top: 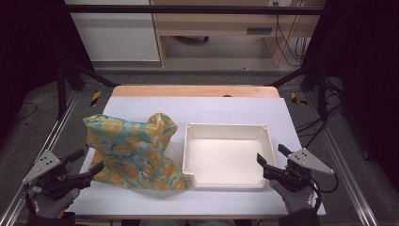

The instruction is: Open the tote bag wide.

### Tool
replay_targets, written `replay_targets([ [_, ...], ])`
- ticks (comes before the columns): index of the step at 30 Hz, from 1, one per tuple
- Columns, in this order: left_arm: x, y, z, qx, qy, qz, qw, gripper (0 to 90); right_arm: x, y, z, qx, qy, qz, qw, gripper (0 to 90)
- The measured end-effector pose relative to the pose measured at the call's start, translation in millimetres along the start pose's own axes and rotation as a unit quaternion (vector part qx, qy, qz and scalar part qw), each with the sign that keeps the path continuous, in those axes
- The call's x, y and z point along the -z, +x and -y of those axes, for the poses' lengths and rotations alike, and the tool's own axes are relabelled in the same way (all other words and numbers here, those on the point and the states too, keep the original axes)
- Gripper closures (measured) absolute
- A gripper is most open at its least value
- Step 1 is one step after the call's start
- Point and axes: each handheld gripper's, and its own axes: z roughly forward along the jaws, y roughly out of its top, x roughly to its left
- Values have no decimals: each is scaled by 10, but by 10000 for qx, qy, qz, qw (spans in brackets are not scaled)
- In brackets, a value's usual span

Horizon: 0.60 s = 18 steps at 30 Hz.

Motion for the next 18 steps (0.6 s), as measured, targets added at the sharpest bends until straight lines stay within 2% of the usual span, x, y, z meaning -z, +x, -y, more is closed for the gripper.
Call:
replay_targets([
  [4, 4, -42, -14, -69, -5, -8, 10000, 138, -24, 48, -8, 6, 56, -85, 9999, 204],
  [6, 13, -48, -25, -83, -31, 15, 10000, 148, -68, 88, -13, -1, 128, -219, 9997, 220],
  [10, 17, -63, -32, -111, -55, 7, 9999, 151, -119, 143, -17, 58, 227, -267, 9994, 224],
  [18, 14, -69, -45, -103, -43, 37, 9999, 160, -197, 280, -65, 155, 235, -409, 9988, 229],
])
